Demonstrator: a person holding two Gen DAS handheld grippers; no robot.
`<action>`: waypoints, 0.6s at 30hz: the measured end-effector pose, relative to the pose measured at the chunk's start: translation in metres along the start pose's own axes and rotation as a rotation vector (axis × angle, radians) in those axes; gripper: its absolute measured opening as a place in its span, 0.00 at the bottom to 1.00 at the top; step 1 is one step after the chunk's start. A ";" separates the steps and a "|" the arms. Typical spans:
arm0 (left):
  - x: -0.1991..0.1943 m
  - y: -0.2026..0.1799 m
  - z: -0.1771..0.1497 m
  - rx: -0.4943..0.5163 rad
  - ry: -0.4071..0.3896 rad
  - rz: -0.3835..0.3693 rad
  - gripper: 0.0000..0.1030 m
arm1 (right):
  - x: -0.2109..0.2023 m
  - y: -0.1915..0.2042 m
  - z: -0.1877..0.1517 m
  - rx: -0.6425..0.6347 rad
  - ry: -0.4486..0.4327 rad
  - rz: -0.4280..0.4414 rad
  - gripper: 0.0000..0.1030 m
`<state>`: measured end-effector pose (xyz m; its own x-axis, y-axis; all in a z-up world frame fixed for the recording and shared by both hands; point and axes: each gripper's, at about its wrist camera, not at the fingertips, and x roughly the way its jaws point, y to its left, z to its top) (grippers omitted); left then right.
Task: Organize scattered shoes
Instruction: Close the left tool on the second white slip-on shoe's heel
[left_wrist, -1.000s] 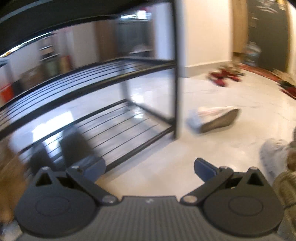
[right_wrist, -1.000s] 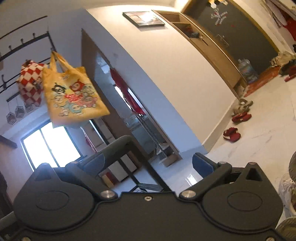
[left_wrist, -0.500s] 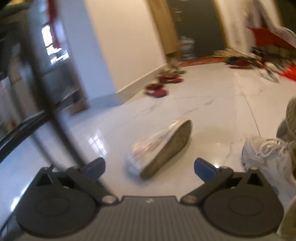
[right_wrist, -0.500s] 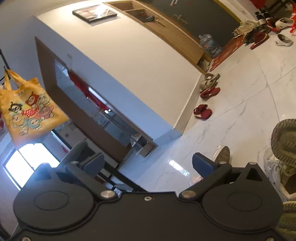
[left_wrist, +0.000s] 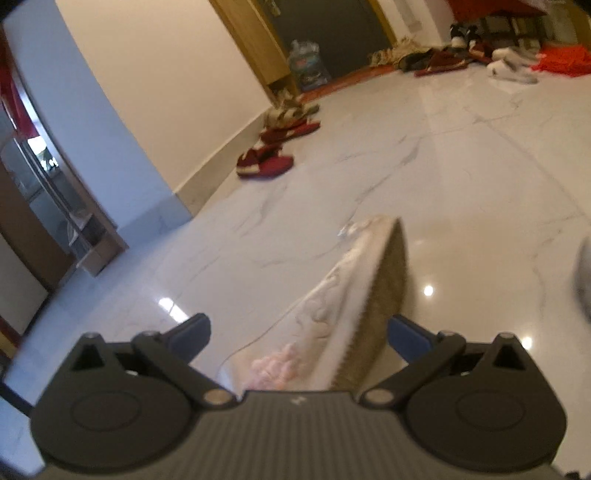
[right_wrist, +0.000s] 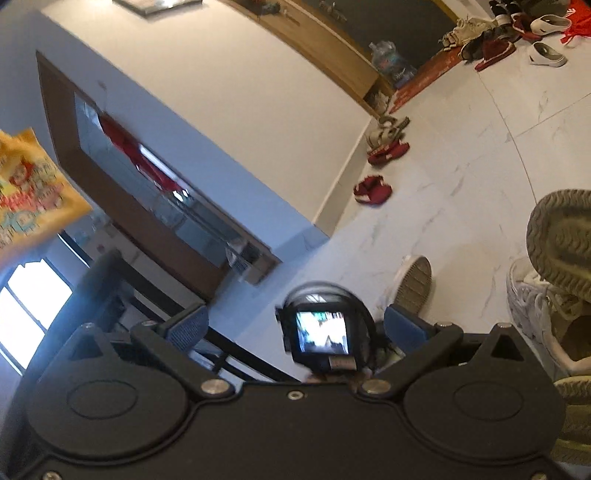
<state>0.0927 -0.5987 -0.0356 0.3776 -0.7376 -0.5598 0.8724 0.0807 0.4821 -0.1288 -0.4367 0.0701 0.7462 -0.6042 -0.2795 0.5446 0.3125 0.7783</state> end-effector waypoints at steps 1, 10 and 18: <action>0.006 0.000 -0.001 -0.004 0.006 0.001 0.99 | 0.004 -0.001 -0.002 -0.002 0.014 -0.012 1.00; 0.022 -0.024 -0.031 0.065 0.106 -0.015 0.88 | 0.018 -0.003 -0.011 -0.032 0.079 -0.019 1.00; 0.013 -0.022 -0.028 0.052 0.129 -0.016 0.74 | 0.015 -0.003 -0.011 0.002 0.081 -0.009 1.00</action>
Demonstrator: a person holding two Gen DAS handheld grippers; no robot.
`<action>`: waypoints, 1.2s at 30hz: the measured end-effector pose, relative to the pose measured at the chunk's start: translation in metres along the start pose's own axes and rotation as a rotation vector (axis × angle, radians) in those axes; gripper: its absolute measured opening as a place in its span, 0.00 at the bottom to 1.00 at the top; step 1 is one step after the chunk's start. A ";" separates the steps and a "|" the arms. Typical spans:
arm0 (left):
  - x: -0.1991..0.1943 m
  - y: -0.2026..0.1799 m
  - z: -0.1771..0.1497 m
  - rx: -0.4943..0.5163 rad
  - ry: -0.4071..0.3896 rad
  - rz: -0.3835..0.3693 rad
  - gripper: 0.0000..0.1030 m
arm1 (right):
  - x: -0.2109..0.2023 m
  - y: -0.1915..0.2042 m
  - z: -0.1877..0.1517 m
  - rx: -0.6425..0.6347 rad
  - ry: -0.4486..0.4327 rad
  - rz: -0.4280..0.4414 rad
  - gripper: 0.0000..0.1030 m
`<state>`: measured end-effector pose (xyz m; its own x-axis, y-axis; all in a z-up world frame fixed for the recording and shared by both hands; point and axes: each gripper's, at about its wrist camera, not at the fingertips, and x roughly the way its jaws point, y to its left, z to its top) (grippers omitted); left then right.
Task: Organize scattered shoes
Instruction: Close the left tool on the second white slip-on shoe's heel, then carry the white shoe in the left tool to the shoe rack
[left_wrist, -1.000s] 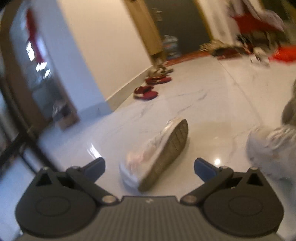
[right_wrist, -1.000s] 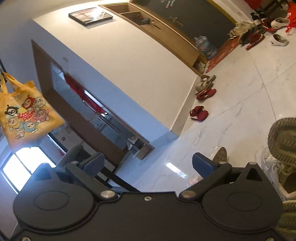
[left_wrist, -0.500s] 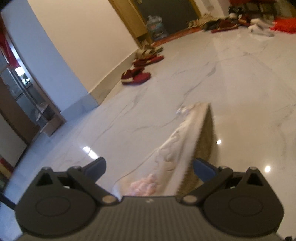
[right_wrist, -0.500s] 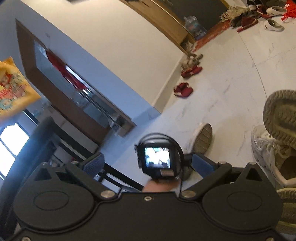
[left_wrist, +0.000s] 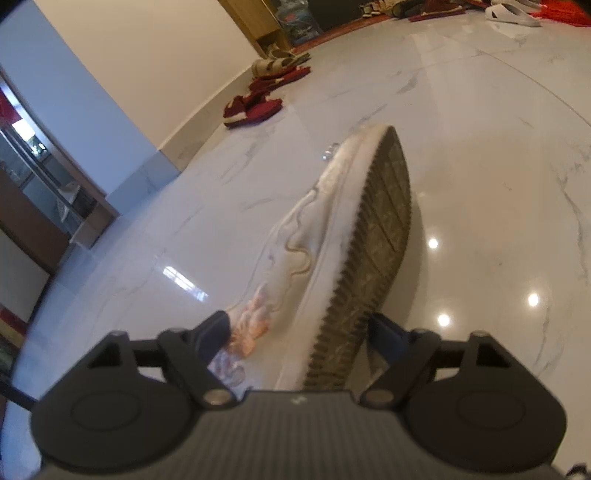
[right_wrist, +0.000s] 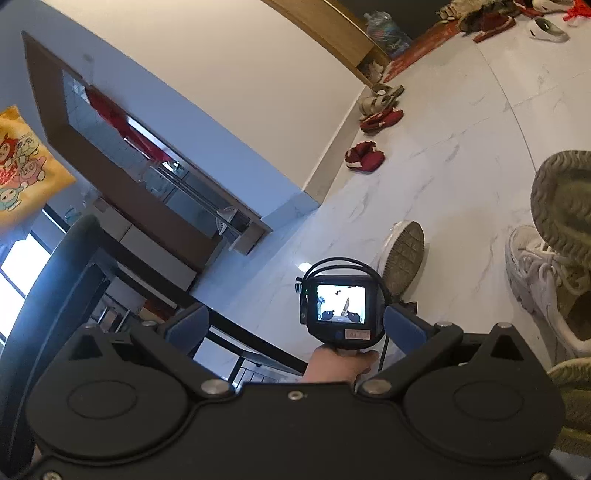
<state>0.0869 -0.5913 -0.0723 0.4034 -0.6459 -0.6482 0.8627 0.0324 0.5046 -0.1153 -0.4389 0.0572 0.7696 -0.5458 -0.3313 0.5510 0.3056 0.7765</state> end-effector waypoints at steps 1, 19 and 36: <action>-0.004 0.001 -0.002 -0.013 -0.007 -0.007 0.72 | 0.000 0.001 -0.001 -0.008 0.000 -0.001 1.00; -0.090 -0.002 -0.049 -0.234 -0.033 -0.241 0.50 | -0.007 0.005 -0.003 0.019 0.038 0.009 1.00; -0.050 -0.005 -0.003 -0.205 -0.036 -0.220 0.77 | -0.001 0.004 -0.004 0.024 0.057 -0.020 1.00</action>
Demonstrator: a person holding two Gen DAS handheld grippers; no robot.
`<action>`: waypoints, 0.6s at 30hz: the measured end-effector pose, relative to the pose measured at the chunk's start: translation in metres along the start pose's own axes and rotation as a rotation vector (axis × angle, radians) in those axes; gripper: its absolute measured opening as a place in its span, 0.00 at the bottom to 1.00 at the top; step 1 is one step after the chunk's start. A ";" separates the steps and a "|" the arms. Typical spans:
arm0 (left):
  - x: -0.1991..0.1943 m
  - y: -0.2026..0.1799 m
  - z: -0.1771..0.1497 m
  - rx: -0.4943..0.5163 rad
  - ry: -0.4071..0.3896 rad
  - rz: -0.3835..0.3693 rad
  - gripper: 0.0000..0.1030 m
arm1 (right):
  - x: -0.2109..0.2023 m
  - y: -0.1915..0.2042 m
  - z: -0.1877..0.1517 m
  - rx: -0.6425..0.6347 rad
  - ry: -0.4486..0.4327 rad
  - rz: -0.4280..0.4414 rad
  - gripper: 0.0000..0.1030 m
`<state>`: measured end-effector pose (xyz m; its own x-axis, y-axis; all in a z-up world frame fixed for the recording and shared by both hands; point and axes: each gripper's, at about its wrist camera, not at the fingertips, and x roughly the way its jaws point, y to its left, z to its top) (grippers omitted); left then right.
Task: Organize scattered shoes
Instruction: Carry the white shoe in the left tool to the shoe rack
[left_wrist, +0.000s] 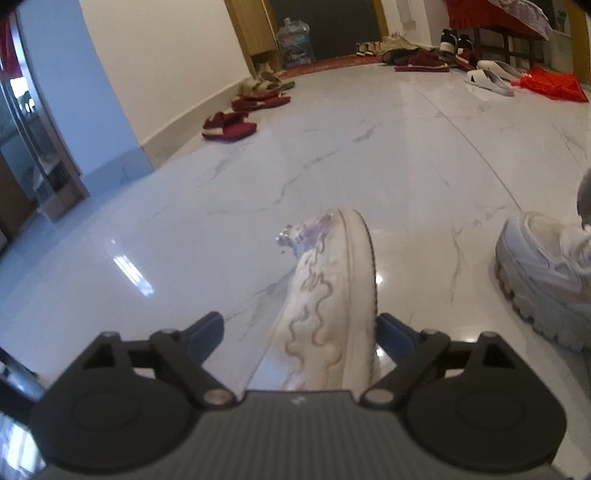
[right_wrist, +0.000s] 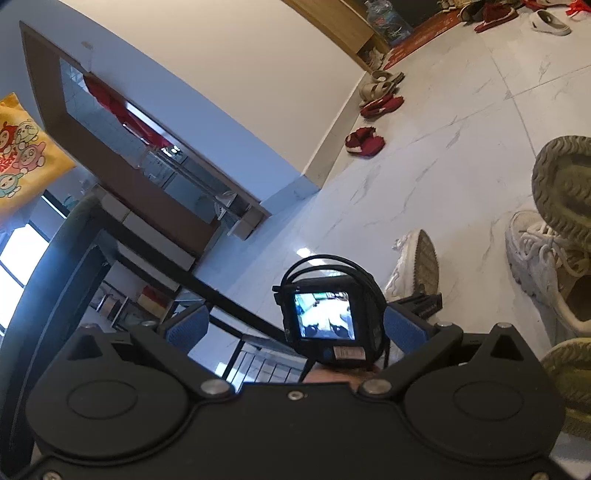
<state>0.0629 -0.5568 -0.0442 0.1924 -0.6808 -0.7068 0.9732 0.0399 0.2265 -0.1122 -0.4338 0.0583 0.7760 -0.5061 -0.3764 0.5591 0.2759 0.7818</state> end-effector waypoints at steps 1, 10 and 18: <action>0.006 0.001 0.000 -0.026 0.028 -0.024 0.73 | 0.001 -0.001 0.000 0.005 0.005 -0.004 1.00; 0.017 -0.012 -0.013 0.007 0.094 0.007 0.67 | 0.004 -0.004 -0.002 0.013 0.006 -0.012 1.00; 0.015 -0.017 -0.009 -0.158 0.178 0.028 0.42 | 0.004 -0.004 -0.003 0.009 0.006 -0.011 1.00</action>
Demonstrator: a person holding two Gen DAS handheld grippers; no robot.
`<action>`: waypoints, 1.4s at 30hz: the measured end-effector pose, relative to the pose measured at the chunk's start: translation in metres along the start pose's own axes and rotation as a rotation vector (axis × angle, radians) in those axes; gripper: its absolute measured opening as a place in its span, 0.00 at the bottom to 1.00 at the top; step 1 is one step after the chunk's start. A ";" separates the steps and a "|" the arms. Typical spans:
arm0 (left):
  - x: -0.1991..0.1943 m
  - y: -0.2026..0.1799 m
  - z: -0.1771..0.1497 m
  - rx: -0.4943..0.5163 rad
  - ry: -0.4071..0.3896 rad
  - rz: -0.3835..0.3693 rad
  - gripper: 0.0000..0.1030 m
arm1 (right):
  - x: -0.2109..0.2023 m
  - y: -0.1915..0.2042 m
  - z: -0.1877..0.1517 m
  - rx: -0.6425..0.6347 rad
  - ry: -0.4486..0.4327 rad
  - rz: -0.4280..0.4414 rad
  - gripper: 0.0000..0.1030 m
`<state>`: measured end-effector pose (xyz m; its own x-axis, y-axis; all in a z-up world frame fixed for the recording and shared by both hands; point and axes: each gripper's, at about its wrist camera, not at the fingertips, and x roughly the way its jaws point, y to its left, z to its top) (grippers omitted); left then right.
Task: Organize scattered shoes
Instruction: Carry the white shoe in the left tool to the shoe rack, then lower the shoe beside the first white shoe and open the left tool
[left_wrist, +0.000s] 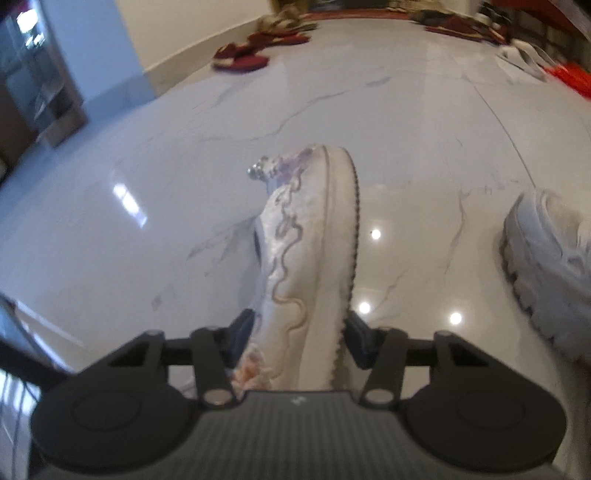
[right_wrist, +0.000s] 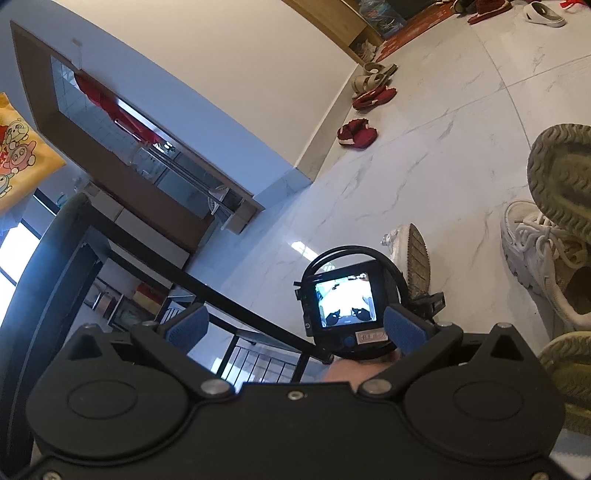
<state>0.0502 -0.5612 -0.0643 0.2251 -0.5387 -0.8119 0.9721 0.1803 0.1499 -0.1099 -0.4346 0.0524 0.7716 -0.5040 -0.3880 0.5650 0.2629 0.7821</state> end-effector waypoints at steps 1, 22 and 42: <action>-0.002 0.000 -0.001 -0.025 0.007 -0.005 0.37 | 0.000 0.000 0.000 0.000 -0.003 -0.001 1.00; -0.180 0.037 -0.096 -0.310 -0.050 0.161 0.34 | -0.051 -0.010 0.015 -0.010 -0.356 0.075 1.00; -0.406 0.032 -0.323 -0.662 0.026 0.501 0.34 | -0.023 0.027 -0.019 -0.250 -0.154 -0.001 1.00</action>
<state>-0.0312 -0.0707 0.0880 0.6114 -0.2483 -0.7514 0.5159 0.8450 0.1405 -0.1073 -0.4002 0.0735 0.7281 -0.6185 -0.2955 0.6352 0.4468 0.6299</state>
